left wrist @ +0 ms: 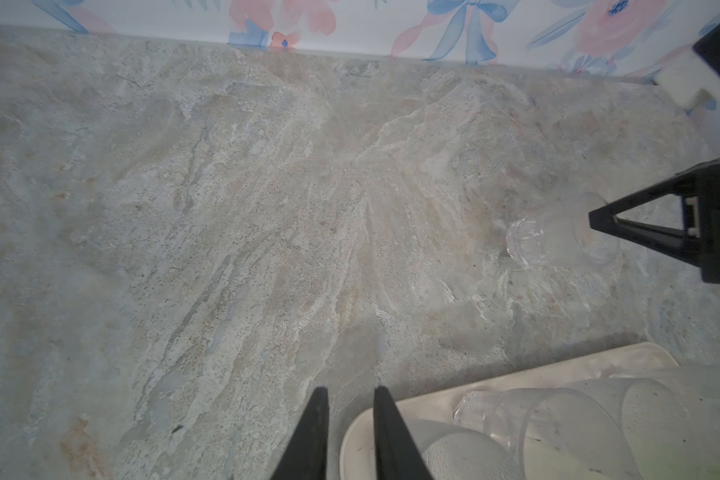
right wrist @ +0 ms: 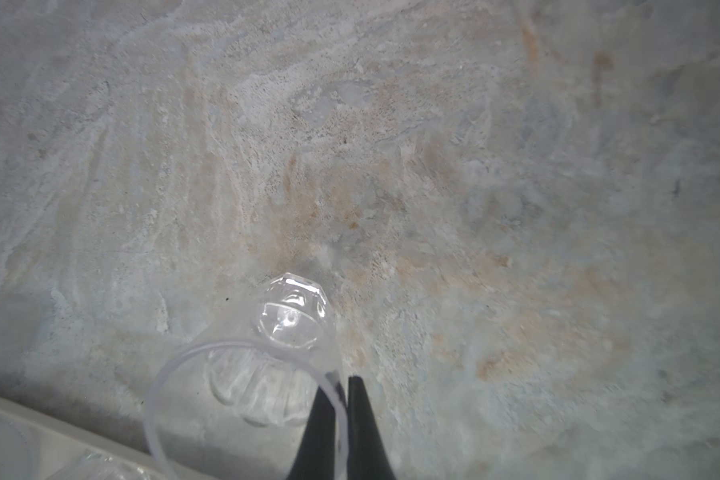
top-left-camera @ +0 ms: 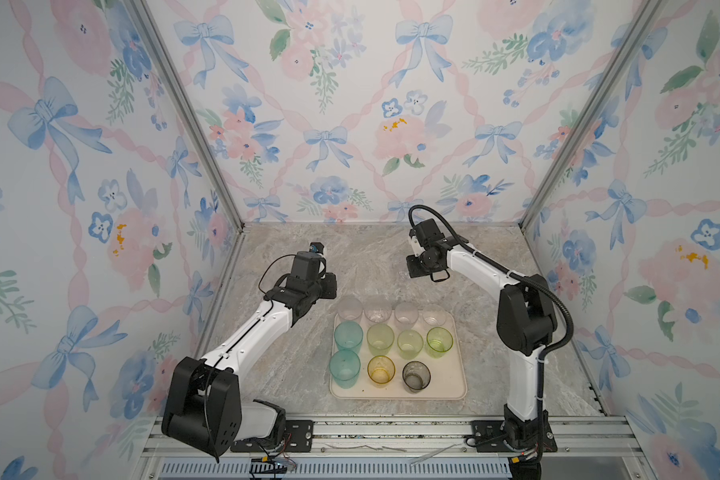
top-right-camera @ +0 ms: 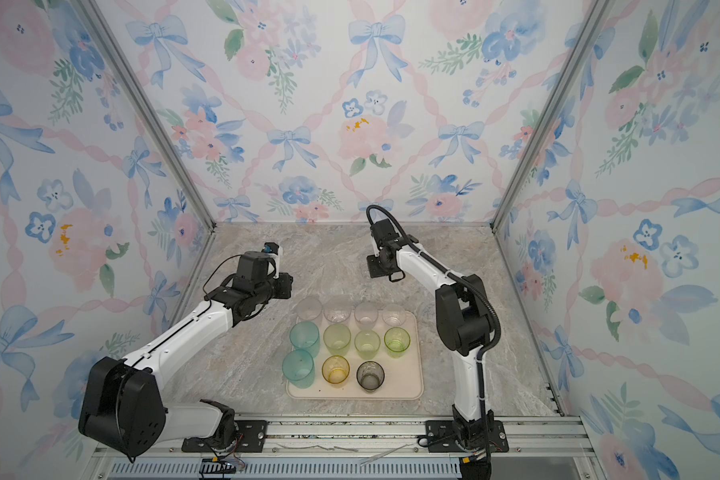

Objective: Place the glasses into the tray
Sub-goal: 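Carry the small clear cup with the right gripper over the tray corner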

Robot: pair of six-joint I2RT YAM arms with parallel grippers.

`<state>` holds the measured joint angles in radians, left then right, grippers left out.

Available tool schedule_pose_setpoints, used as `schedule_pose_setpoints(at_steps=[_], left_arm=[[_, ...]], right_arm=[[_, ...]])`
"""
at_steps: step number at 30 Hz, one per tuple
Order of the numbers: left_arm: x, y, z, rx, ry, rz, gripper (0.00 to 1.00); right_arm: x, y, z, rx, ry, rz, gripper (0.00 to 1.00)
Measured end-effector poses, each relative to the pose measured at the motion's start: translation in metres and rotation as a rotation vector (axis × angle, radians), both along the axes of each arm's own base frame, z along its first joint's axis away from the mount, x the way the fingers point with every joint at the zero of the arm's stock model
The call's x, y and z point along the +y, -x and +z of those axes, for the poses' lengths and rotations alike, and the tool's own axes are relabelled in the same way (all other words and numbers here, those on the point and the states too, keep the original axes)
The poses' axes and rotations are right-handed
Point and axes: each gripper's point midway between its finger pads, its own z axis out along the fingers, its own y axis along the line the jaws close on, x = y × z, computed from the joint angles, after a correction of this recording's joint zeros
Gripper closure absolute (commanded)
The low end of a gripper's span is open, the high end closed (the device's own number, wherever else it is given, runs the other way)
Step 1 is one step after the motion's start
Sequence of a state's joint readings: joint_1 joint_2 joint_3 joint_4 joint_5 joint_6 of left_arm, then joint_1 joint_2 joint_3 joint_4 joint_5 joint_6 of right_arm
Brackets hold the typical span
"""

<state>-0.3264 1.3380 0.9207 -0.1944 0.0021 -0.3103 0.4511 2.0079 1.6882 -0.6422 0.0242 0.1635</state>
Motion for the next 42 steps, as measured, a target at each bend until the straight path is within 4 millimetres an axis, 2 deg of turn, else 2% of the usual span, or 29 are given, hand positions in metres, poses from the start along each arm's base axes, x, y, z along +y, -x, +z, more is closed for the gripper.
schedule_pose_setpoints(at_steps=[6,10,13,16,20,24,26,34,42], left_arm=[[0.000,0.004,-0.008,0.003,0.007,-0.010,0.78],[0.006,0.004,-0.010,0.001,0.011,0.002,0.77],[0.011,0.005,-0.007,-0.009,0.016,0.014,0.77],[0.016,0.006,-0.001,-0.025,0.023,0.025,0.77],[0.022,0.006,0.006,-0.049,0.031,0.037,0.76],[0.028,0.008,0.007,-0.053,0.037,0.050,0.76],[0.031,0.008,0.008,-0.057,0.041,0.055,0.76],[0.033,0.010,0.013,-0.070,0.049,0.057,0.76],[0.034,0.010,0.014,-0.071,0.051,0.057,0.75]], right_arm=[[-0.020,0.030,0.097,-0.214,-0.072,-0.008,1.00],[-0.042,0.072,0.154,-0.338,-0.111,-0.008,1.00],[-0.061,0.115,0.176,-0.381,-0.129,-0.005,1.00],[-0.076,0.162,0.182,-0.385,-0.131,0.015,1.00],[-0.086,0.216,0.170,-0.334,-0.130,0.057,1.00],[-0.091,0.257,0.136,-0.214,-0.102,0.079,1.00],[-0.091,0.271,0.119,-0.154,-0.083,0.080,1.00],[-0.094,0.295,0.057,0.034,0.014,-0.003,1.00],[-0.090,0.310,0.015,0.140,0.082,-0.037,1.00]])
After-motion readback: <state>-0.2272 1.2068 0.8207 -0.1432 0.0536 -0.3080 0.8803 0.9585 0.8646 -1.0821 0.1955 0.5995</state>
